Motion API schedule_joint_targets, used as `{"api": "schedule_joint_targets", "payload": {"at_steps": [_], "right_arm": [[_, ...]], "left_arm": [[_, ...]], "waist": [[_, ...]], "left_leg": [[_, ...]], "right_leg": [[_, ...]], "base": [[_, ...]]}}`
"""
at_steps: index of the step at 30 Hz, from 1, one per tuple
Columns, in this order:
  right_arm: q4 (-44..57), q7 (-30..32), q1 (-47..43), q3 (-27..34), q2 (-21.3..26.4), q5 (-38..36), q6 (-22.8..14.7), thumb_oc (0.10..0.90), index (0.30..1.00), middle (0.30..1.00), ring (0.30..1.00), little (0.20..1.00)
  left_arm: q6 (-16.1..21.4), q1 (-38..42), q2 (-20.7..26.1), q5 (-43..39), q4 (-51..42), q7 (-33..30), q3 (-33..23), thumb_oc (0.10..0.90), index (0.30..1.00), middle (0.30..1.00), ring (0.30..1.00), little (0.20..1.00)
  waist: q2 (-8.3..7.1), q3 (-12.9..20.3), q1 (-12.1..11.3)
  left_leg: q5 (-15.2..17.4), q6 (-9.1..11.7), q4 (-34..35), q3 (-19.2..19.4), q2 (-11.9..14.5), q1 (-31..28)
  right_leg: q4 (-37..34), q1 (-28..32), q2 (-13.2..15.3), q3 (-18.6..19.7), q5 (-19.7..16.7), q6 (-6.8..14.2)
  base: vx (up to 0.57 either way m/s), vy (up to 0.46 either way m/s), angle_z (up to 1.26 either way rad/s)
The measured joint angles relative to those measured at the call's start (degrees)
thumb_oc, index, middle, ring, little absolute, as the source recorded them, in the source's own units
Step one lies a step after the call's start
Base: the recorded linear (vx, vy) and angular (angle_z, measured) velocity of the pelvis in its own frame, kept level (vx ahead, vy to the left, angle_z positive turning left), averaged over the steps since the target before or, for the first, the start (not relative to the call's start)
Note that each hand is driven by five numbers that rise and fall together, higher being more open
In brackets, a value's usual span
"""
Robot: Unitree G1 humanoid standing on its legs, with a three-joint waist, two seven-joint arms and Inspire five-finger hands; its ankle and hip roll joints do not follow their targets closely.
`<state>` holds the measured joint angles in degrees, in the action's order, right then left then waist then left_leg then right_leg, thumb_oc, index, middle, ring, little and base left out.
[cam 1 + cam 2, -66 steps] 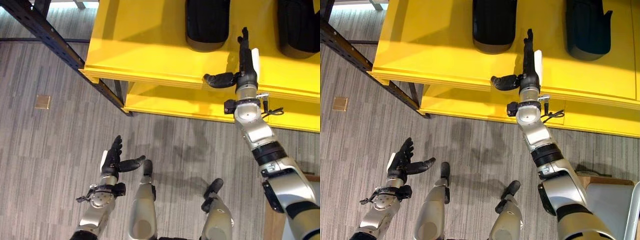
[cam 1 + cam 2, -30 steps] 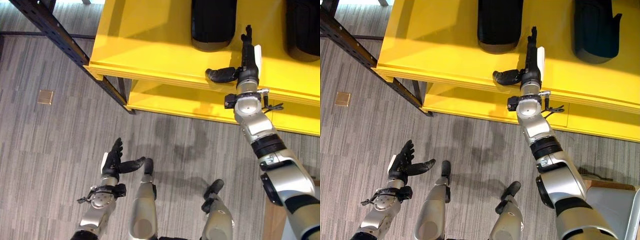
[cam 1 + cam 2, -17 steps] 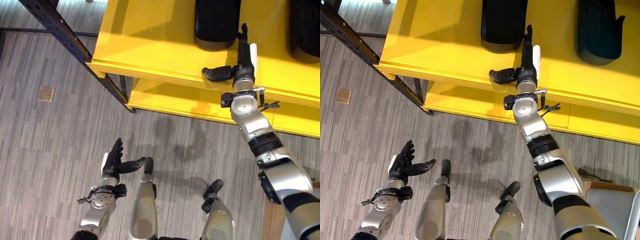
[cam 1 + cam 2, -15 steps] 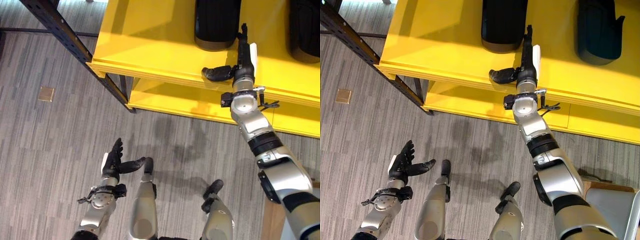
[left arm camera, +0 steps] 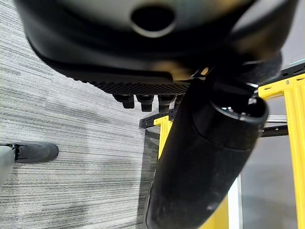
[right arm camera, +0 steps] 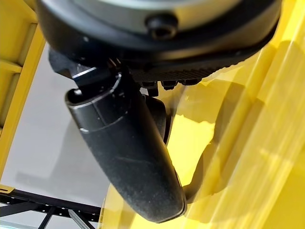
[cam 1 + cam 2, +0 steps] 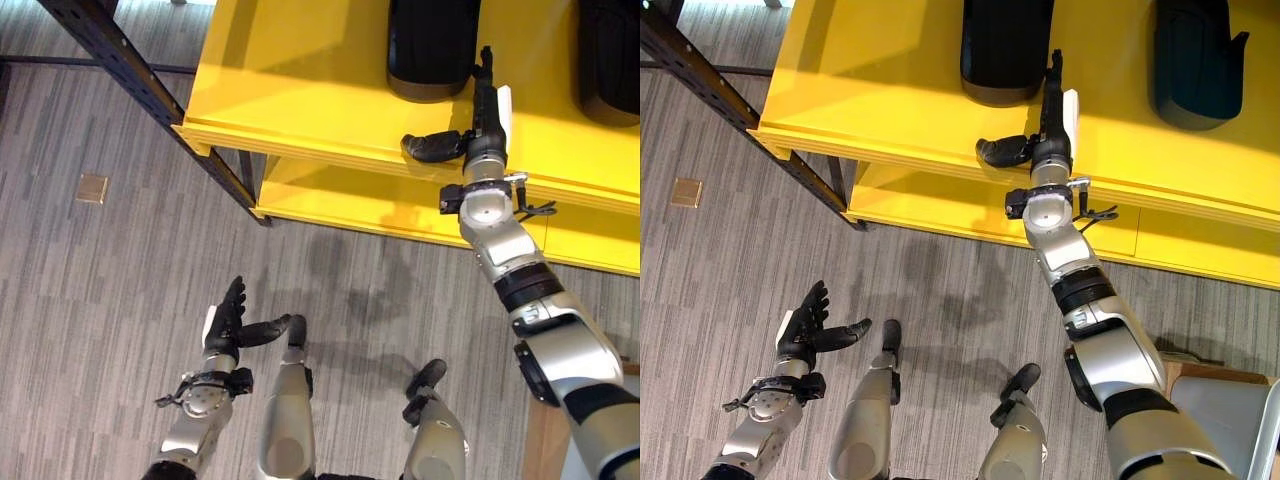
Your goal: Move parts from the plastic box to the shelf.
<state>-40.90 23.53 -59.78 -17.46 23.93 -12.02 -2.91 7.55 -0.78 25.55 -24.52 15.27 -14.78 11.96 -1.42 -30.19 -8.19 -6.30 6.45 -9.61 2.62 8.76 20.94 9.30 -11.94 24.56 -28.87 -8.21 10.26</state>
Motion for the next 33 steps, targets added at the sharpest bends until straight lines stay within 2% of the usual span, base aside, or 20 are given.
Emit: {"api": "schedule_joint_targets", "payload": {"at_steps": [33], "right_arm": [[-0.58, -0.02, -0.42, -0.01, -1.03, 0.0, 0.0, 0.9, 1.0, 1.0, 1.0, 1.0]], "left_arm": [[0.0, 0.03, 0.0, -0.01, 0.02, 0.0, 0.02, 0.9, 1.0, 1.0, 1.0, 1.0]], "waist": [[0.0, 0.0, -0.06]], "left_leg": [[-0.17, 0.11, -0.09, -0.19, -0.02, -0.13]], "right_leg": [[0.2, 0.22, 0.01, -0.12, -0.03, 0.02]], "base": [[0.0, 0.0, 0.0]]}}
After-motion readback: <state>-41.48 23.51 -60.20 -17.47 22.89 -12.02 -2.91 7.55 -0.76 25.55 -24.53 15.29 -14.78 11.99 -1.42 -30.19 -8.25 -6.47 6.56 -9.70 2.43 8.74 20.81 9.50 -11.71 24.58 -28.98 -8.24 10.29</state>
